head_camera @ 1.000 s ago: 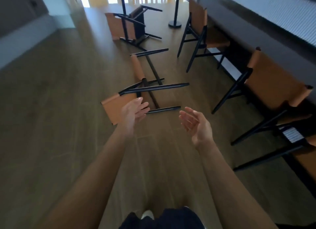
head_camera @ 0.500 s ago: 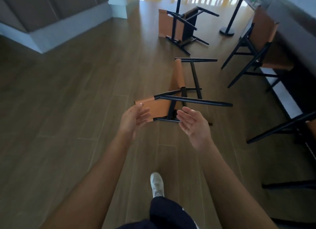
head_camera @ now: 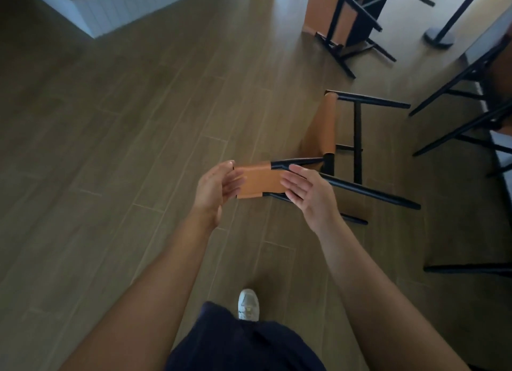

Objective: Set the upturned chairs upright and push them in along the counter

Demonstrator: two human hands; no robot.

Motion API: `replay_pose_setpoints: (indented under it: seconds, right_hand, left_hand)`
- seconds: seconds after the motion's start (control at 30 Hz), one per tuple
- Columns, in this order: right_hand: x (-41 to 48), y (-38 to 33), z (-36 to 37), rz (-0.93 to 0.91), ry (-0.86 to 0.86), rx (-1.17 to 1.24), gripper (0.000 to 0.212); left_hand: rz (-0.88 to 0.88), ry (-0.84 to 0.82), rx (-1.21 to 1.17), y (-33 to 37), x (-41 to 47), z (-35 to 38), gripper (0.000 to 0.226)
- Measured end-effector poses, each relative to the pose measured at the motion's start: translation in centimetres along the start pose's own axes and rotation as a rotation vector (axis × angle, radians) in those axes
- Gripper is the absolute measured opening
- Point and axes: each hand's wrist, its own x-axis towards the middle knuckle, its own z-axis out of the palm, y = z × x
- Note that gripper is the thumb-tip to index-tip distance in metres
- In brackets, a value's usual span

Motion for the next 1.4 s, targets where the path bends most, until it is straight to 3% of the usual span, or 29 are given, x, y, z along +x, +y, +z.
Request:
replay_pose_setpoints:
  seconds: [0.5, 0.8, 1.07, 1.23, 1.4]
  right_hand:
    - [16.4, -0.9, 6.4, 0.185, 0.072, -0.143, 0.02]
    - [28.6, 2.1, 9.6, 0.176, -0.017, -0.433, 0.024]
    - [38.4, 8.6, 9.7, 0.141, -0.105, -0.742, 0.02]
    - [42.9, 13.0, 9.6, -0.013, -0.281, -1.204, 0.035]
    - [46.3, 17.1, 10.4, -0.116, -0.654, -1.859, 0.056]
  left_hand:
    - [-0.197, 0.12, -0.043, -1.2, 15.6, -1.6, 0.021]
    - [-0.375, 0.17, -0.02, -4.5, 26.8, -2.8, 0.021]
    - [-0.55, 0.266, -0.06, -12.1, 34.1, -3.5, 0.018]
    - [-0.58, 0.299, -0.099, -15.5, 38.6, -3.7, 0.026]
    - [-0.63, 0.297, -0.063, -18.4, 41.7, -4.5, 0.041]
